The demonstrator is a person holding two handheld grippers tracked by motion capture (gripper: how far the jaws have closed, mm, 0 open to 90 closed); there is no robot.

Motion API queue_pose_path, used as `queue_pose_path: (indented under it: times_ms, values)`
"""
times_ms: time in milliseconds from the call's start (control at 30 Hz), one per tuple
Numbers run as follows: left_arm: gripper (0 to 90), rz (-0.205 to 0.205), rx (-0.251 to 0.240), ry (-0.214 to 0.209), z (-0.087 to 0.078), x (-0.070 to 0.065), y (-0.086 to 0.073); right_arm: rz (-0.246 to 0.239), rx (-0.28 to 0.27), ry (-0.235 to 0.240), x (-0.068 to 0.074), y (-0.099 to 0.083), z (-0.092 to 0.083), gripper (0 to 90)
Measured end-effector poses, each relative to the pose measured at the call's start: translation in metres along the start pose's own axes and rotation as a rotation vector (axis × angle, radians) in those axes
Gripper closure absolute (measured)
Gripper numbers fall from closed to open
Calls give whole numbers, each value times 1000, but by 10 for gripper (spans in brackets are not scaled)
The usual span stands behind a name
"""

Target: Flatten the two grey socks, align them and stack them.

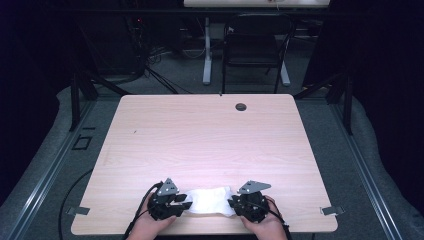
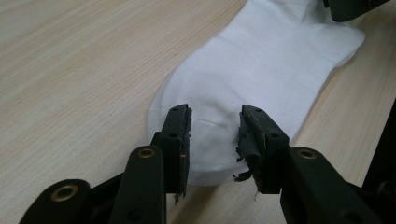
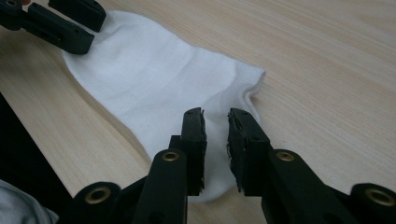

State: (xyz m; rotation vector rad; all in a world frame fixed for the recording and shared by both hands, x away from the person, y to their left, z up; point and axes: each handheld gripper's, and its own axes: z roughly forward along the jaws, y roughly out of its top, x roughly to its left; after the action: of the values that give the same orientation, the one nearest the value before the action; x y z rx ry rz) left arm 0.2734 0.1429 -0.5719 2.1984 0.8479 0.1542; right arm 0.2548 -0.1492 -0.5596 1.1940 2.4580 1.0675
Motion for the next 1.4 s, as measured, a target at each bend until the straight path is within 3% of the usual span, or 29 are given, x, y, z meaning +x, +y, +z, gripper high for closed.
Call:
queue_pose_path:
  times_ms: [533, 800, 1133, 1400]
  values:
    - [587, 39, -13, -18, 2, 3, -6, -1, 50, -10, -2, -4, 7, 733]
    - [588, 40, -15, -13, 2, 2, -6, 13, 75, -37, -4, -5, 7, 777]
    - [588, 26, -28, 16, 4, 6, -4, 33, 58, -45, -9, -2, 11, 772]
    - [588, 2, -45, 33, 7, 16, -1, 40, 35, -41, -14, 3, 18, 764]
